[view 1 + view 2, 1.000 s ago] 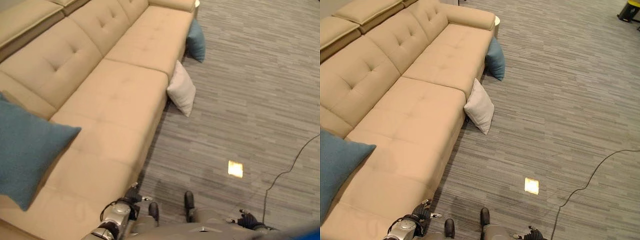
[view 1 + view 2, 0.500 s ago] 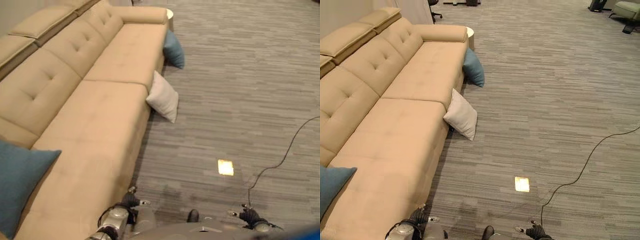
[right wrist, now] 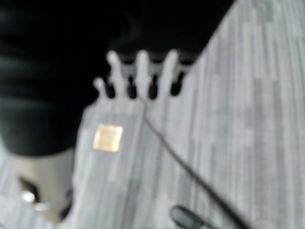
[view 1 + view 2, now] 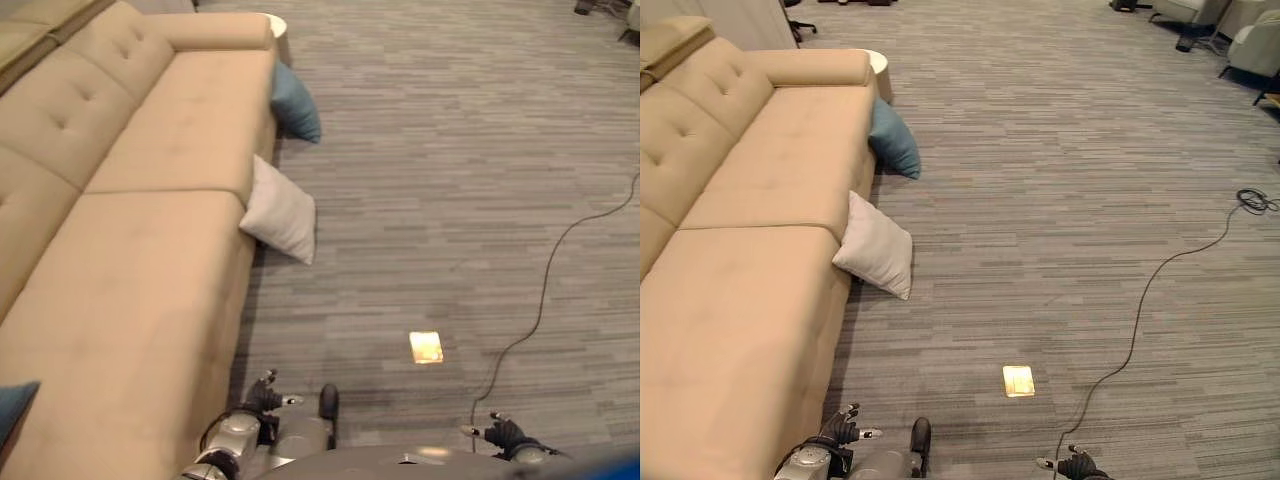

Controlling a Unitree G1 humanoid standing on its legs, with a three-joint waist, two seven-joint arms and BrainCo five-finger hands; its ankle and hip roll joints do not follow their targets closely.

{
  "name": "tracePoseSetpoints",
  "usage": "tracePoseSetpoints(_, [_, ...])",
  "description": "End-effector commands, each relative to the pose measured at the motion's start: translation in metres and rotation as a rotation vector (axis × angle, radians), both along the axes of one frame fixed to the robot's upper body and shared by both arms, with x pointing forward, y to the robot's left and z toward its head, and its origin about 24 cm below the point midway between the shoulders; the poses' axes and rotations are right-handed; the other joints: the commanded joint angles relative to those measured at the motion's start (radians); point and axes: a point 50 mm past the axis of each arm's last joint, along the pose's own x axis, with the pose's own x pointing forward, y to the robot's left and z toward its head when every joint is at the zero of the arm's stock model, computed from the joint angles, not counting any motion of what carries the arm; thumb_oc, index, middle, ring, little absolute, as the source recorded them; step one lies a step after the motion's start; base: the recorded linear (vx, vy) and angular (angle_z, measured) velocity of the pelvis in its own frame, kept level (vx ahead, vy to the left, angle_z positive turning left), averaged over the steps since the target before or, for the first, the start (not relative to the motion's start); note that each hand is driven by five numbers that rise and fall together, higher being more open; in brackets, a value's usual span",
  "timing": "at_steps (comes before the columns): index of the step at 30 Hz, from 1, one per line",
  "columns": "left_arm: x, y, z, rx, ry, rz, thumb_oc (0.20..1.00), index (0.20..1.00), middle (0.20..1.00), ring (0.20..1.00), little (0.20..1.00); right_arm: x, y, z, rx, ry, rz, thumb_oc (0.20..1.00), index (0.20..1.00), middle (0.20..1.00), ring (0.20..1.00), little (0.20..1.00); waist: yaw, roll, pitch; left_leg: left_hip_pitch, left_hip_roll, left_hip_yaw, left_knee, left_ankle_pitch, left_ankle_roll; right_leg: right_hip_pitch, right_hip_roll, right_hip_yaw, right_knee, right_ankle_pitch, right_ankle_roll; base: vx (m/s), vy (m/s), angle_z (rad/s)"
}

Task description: Pick up all the scattered cushions and arrange them neatly on the sofa.

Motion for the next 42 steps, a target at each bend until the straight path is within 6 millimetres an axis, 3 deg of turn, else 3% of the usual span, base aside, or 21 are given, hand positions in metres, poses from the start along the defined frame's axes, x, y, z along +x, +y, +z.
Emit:
tracePoseSetpoints(1, [0.015, -0.002, 0.008, 0.014, -0.066, -0.022, 1.0, 1.0, 1.0, 1.0, 1.0, 0.026, 0.003, 0.009, 0.006, -0.111, 0.031, 1.0, 1.0, 1.0, 1.0, 1.0, 0.011, -0.031, 0.006, -0.016, -0.036, 0.007, 0.158, -0.132, -0.053, -0.113, -0.159, -0.041, 0.245, 0.245, 0.108, 0.32, 0.05, 0.0])
tracePoseSetpoints(2, [0.022, -0.002, 0.012, 0.016, -0.093, -0.028, 1.0, 1.0, 1.0, 1.0, 1.0, 0.03, 0.004, 0.01, 0.003, -0.119, 0.042, 1.0, 1.0, 1.0, 1.0, 1.0, 0.011, -0.019, 0.008, 0.024, -0.028, 0.0, 0.15, -0.159, -0.049, -0.166, -0.209, -0.106, 0.254, 0.23, 0.082, 0.33, 0.014, 0.15])
tracePoseSetpoints(6, [0.026, -0.002, 0.013, 0.014, -0.106, -0.033, 1.0, 1.0, 1.0, 1.0, 1.0, 0.032, 0.004, 0.011, 0.002, -0.13, 0.049, 1.0, 1.0, 1.0, 1.0, 1.0, -0.008, -0.013, 0.016, 0.073, -0.024, -0.034, 0.123, -0.177, -0.057, -0.222, -0.204, -0.113, 0.156, 0.192, 0.054, 0.24, -0.062, 0.12])
tracePoseSetpoints(7, [0.027, -0.004, 0.014, 0.016, -0.109, -0.045, 1.0, 1.0, 1.0, 1.0, 1.0, 0.036, 0.004, 0.012, 0.003, -0.14, 0.055, 1.0, 1.0, 1.0, 1.0, 1.0, -0.023, -0.02, 0.02, 0.098, -0.033, -0.05, 0.114, -0.196, -0.067, -0.245, -0.193, -0.086, 0.01, 0.212, 0.051, 0.51, -0.229, 0.33])
tracePoseSetpoints(8, [0.025, -0.004, 0.012, 0.021, -0.096, -0.047, 1.0, 1.0, 1.0, 1.0, 1.0, 0.036, 0.005, 0.012, 0.005, -0.137, 0.063, 1.0, 1.0, 1.0, 1.0, 1.0, -0.049, -0.029, 0.019, 0.124, -0.041, -0.083, 0.098, -0.209, -0.075, -0.282, -0.158, 0.01, -0.14, 0.253, 0.059, 0.53, -0.263, -0.03])
tracePoseSetpoints(9, [0.024, -0.003, 0.011, 0.021, -0.094, -0.037, 1.0, 1.0, 1.0, 1.0, 1.0, 0.035, 0.004, 0.012, 0.004, -0.132, 0.061, 1.0, 1.0, 1.0, 1.0, 1.0, -0.06, -0.03, 0.02, 0.14, -0.039, -0.101, 0.09, -0.218, -0.081, -0.298, -0.148, 0.049, -0.174, 0.276, 0.069, 0.34, -0.172, 0.04])
tracePoseSetpoints(12, [0.015, -0.005, 0.006, 0.016, -0.062, -0.023, 1.0, 1.0, 1.0, 1.0, 1.0, 0.031, 0.005, 0.009, 0.004, -0.11, 0.065, 1.0, 1.0, 1.0, 1.0, 1.0, -0.071, -0.03, 0.006, 0.164, -0.034, -0.113, 0.097, -0.245, -0.095, -0.278, -0.152, 0.04, -0.188, 0.295, 0.07, 0.34, -0.202, 0.7])
tracePoseSetpoints(15, [0.01, -0.01, 0.003, 0.002, -0.042, -0.044, 1.0, 1.0, 1.0, 1.0, 1.0, 0.02, -0.002, 0.008, 0.002, -0.099, 0.019, 1.0, 1.0, 1.0, 1.0, 1.0, -0.091, -0.03, -0.009, 0.129, -0.01, -0.105, 0.261, -0.218, -0.14, -0.232, -0.133, 0.041, -0.183, 0.268, 0.034, 0.22, -0.2, 0.35])
tracePoseSetpoints(16, [0.011, -0.011, 0.003, 0.001, -0.041, -0.052, 1.0, 1.0, 1.0, 1.0, 1.0, 0.02, -0.005, 0.009, -0.002, -0.105, 0.007, 1.0, 1.0, 1.0, 1.0, 1.0, -0.094, -0.039, 0.001, 0.072, 0.01, -0.077, 0.385, -0.176, -0.165, -0.207, -0.138, 0.024, -0.188, 0.262, 0.02, 0.09, -0.162, 0.52])
tracePoseSetpoints(17, [0.011, -0.011, 0.003, 0.001, -0.041, -0.052, 1.0, 1.0, 1.0, 1.0, 1.0, 0.02, -0.005, 0.009, -0.002, -0.105, 0.007, 1.0, 1.0, 1.0, 1.0, 1.0, -0.095, -0.038, 0.001, 0.071, 0.01, -0.078, 0.386, -0.176, -0.165, -0.208, -0.138, 0.024, -0.188, 0.262, 0.02, 0.11, -0.297, 0.61])
tracePoseSetpoints(18, [0.019, -0.013, 0.007, -0.006, -0.064, -0.064, 1.0, 1.0, 1.0, 1.0, 1.0, 0.019, -0.008, 0.01, -0.008, -0.112, -0.009, 1.0, 1.0, 1.0, 1.0, 1.0, -0.075, -0.056, 0.037, -0.028, 0.025, -0.071, 0.576, -0.122, -0.18, -0.16, -0.136, 0.009, -0.193, 0.235, -0.015, 0.11, -0.246, 0.54])
tracePoseSetpoints(20, [0.019, -0.012, 0.007, -0.006, -0.062, -0.047, 1.0, 1.0, 1.0, 1.0, 1.0, 0.019, -0.009, 0.01, -0.009, -0.108, -0.014, 1.0, 1.0, 1.0, 1.0, 1.0, -0.06, -0.066, 0.051, -0.089, 0.034, -0.042, 0.625, -0.114, -0.169, -0.122, -0.132, -0.008, -0.205, 0.216, -0.028, 0.22, -0.266, 0.33])
tracePoseSetpoints(22, [0.018, -0.011, 0.007, -0.012, -0.066, -0.035, 1.0, 1.0, 1.0, 1.0, 1.0, 0.017, -0.01, 0.009, -0.004, -0.103, -0.028, 1.0, 1.0, 1.0, 1.0, 1.0, -0.043, -0.068, 0.052, -0.135, 0.029, -0.021, 0.573, -0.125, -0.159, -0.092, -0.128, -0.018, -0.216, 0.197, -0.031, 0.24, -0.118, 0.09])
tracePoseSetpoints(24, [0.017, -0.01, 0.006, -0.005, -0.06, -0.039, 1.0, 1.0, 1.0, 1.0, 1.0, 0.018, -0.008, 0.009, 0.003, -0.106, -0.025, 1.0, 1.0, 1.0, 1.0, 1.0, -0.035, -0.062, 0.047, -0.147, 0.026, 0.02, 0.418, -0.132, -0.145, -0.063, -0.114, -0.023, -0.233, 0.183, -0.021, 0.27, -0.034, 0.1])
tracePoseSetpoints(28, [0.01, -0.012, 0.002, 0.013, -0.025, -0.078, 1.0, 1.0, 1.0, 1.0, 1.0, 0.016, -0.007, 0.008, -0.005, -0.091, -0.002, 1.0, 1.0, 1.0, 1.0, 1.0, -0.019, -0.027, 0.03, -0.179, 0.035, 0.1, 0.148, 0.009, -0.16, 0.013, -0.054, -0.024, -0.244, 0.121, -0.017, 0.46, 0.004, 0.12])
tracePoseSetpoints(29, [0.003, -0.008, 0.0, 0.012, -0.004, -0.057, 1.0, 1.0, 1.0, 1.0, 1.0, 0.016, -0.001, 0.006, 0.01, -0.082, 0.016, 1.0, 1.0, 1.0, 1.0, 1.0, -0.008, -0.032, 0.007, -0.149, 0.022, 0.088, 0.164, -0.021, -0.134, 0.027, -0.067, -0.024, -0.184, 0.083, -0.007, 0.57, 0.046, 0.04])
tracePoseSetpoints(33, [-0.004, -0.003, -0.003, 0.015, 0.018, -0.033, 1.0, 1.0, 1.0, 1.0, 1.0, 0.017, 0.004, 0.005, 0.022, -0.082, 0.04, 1.0, 1.0, 1.0, 1.0, 1.0, 0.017, -0.044, -0.009, -0.121, -0.007, 0.073, 0.188, -0.078, -0.1, 0.02, -0.112, -0.042, -0.05, 0.071, 0.025, 0.38, 0.098, -0.16])
tracePoseSetpoints(36, [-0.002, -0.003, -0.002, 0.022, 0.016, -0.053, 1.0, 1.0, 1.0, 1.0, 1.0, 0.02, 0.006, 0.006, 0.025, -0.09, 0.056, 1.0, 1.0, 1.0, 1.0, 1.0, 0.016, -0.052, 0.003, -0.059, -0.037, 0.058, 0.189, -0.125, -0.056, -0.069, -0.179, -0.053, 0.192, 0.237, 0.084, 0.22, 0.118, -0.02])
tracePoseSetpoints(37, [0.0, -0.003, -0.001, 0.027, 0.013, -0.063, 1.0, 1.0, 1.0, 1.0, 1.0, 0.023, 0.008, 0.007, 0.023, -0.099, 0.071, 1.0, 1.0, 1.0, 1.0, 1.0, 0.01, -0.048, 0.008, -0.037, -0.039, 0.049, 0.185, -0.136, -0.045, -0.092, -0.189, -0.056, 0.251, 0.28, 0.086, 0.26, 0.098, 0.26])
tracePoseSetpoints(39, [0.003, -0.001, 0.0, 0.043, 0.011, -0.081, 1.0, 1.0, 1.0, 1.0, 1.0, 0.028, 0.011, 0.007, 0.029, -0.108, 0.084, 1.0, 1.0, 1.0, 1.0, 1.0, -0.006, -0.032, 0.019, 0.003, -0.034, 0.027, 0.177, -0.152, -0.039, -0.155, -0.187, -0.045, 0.347, 0.272, 0.075, 0.28, 0.057, 0.92])
tracePoseSetpoints(42, [0.004, 0.005, 0.001, 0.058, 0.009, -0.07, 1.0, 1.0, 1.0, 1.0, 1.0, 0.035, 0.014, 0.01, 0.04, -0.131, 0.103, 1.0, 1.0, 1.0, 1.0, 1.0, -0.024, -0.024, 0.018, 0.066, -0.036, -0.033, 0.146, -0.174, -0.054, -0.23, -0.187, -0.042, 0.209, 0.222, 0.046, 0.35, -0.087, 0.62])
